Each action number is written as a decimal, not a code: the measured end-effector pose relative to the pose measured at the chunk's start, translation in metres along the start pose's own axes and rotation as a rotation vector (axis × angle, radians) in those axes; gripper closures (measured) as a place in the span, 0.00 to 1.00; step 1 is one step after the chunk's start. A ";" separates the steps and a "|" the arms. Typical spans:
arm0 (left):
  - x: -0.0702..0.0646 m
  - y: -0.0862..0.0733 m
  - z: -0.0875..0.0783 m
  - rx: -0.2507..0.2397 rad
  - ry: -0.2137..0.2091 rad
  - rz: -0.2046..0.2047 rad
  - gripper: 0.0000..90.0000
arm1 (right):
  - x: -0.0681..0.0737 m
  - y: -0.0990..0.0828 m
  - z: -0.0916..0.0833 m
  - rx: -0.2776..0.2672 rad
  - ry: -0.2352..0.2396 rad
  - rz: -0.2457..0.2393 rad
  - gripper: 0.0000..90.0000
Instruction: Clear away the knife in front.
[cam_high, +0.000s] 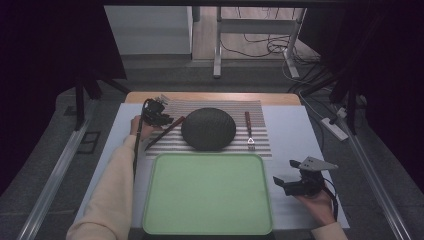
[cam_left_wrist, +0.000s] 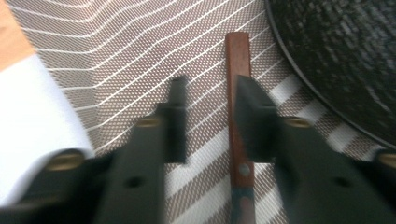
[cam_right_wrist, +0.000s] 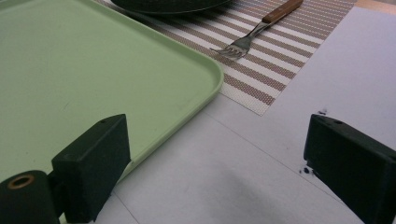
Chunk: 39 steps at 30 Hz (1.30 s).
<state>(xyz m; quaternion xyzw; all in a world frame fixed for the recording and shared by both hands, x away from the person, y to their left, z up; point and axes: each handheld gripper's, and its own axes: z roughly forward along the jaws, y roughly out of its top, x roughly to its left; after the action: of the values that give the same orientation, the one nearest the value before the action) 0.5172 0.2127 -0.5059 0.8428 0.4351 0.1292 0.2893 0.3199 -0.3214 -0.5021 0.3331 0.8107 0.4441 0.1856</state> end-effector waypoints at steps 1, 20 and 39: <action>0.000 0.000 -0.004 -0.004 -0.001 -0.003 0.63 | 0.000 0.000 0.000 0.001 -0.001 0.000 0.08; -0.014 0.001 0.000 0.254 -0.019 0.084 0.31 | 0.001 0.000 0.003 0.021 0.013 -0.005 0.08; -0.008 0.003 0.009 0.313 -0.063 0.088 0.67 | 0.001 -0.001 0.005 0.038 0.017 -0.001 0.08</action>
<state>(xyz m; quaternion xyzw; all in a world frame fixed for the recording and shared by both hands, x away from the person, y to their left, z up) 0.5187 0.2012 -0.5108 0.8995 0.4033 0.0458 0.1620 0.3220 -0.3183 -0.5053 0.3325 0.8207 0.4314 0.1726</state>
